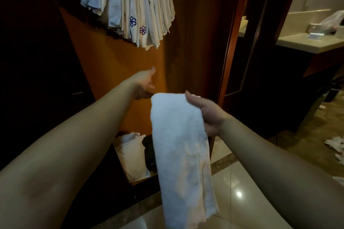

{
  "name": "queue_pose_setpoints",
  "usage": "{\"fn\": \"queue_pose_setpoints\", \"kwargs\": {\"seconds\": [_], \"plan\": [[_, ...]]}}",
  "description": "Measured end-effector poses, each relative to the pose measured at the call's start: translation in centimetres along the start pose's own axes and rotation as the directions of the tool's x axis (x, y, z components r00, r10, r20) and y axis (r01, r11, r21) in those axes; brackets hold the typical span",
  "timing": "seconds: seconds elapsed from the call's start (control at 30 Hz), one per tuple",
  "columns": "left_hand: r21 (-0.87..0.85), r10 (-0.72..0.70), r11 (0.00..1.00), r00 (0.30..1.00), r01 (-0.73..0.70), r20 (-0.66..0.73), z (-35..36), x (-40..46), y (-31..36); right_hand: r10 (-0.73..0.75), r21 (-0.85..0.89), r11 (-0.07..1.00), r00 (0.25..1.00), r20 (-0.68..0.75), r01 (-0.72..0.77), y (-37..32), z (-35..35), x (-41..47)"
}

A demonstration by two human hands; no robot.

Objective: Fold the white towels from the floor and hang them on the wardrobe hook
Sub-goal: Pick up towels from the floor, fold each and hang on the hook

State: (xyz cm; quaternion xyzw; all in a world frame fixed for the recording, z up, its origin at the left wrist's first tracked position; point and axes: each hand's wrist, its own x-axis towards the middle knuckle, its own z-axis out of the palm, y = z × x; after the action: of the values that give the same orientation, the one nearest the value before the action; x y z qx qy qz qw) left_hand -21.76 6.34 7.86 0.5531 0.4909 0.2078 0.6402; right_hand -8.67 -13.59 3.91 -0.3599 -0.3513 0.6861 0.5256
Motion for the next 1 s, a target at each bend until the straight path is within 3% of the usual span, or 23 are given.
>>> {"fn": "queue_pose_setpoints", "kwargs": {"seconds": [0.1, 0.17, 0.23, 0.33, 0.43, 0.53, 0.73, 1.0], "plan": [[0.138, 0.231, 0.968, 0.963, -0.212, -0.14, 1.9, -2.2, -2.0, -0.108, -0.037, 0.994, 0.983, -0.145, 0.104, -1.4, -0.3, 1.1], [0.301, 0.474, 0.861, 0.862, -0.41, -0.181, 2.8, -4.6, -4.1, -0.164, -0.042, 0.986, 0.954, -0.251, 0.159, -1.9, -0.7, 1.8], [0.4, 0.648, 0.731, 0.746, -0.552, -0.155, 3.8, -6.8, -6.9, -0.191, -0.014, 0.981, 0.934, -0.302, 0.196, -2.4, -0.8, 2.1], [0.466, 0.779, 0.575, 0.624, -0.673, -0.06, 5.3, -8.3, -10.2, -0.23, -0.012, 0.971, 0.922, -0.312, 0.238, -3.4, 0.0, 2.3], [0.593, 0.826, 0.477, 0.561, -0.649, -0.051, 6.3, -7.7, -11.4, -0.297, -0.028, 0.951, 0.883, -0.364, 0.308, -4.3, 0.9, 2.6], [0.67, 0.845, 0.429, 0.532, -0.605, -0.061, 6.8, -6.9, -10.7, -0.296, -0.06, 0.954, 0.901, -0.318, 0.293, -4.9, 1.4, 3.1], [0.792, 0.912, 0.294, 0.405, -0.535, -0.065, 7.2, -6.2, -8.6, -0.34, -0.081, 0.94, 0.883, -0.324, 0.332, -5.8, 2.4, 4.3], [0.804, 0.86, 0.36, 0.503, -0.473, -0.089, 6.3, -5.7, -7.1, -0.351, -0.131, 0.936, 0.827, -0.439, 0.328, -6.2, 1.1, 5.2]]}}
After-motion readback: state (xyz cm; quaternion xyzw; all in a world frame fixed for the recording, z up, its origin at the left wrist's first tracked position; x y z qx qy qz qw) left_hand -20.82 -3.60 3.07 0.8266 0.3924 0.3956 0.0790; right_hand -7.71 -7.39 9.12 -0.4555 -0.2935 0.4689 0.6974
